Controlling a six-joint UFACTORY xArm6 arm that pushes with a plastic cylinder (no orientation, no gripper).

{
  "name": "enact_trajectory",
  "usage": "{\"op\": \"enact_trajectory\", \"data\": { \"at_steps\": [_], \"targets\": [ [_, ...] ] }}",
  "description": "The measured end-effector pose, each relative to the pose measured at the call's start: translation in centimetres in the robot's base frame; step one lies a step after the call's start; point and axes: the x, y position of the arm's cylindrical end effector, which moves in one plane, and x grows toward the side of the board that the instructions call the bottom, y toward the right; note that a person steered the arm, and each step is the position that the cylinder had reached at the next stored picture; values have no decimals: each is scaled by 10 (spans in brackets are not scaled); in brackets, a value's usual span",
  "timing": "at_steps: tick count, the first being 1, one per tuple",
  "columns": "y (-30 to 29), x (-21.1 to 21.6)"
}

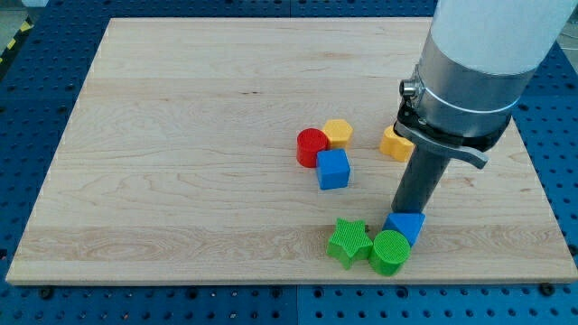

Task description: Slightly push the green star

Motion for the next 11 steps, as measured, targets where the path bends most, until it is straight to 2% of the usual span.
{"op": "enact_trajectory", "data": {
  "at_steps": [2, 5, 7, 11],
  "targets": [
    [5, 13],
    [-25, -27],
    [-31, 3],
    [-48, 12]
  ]
}}
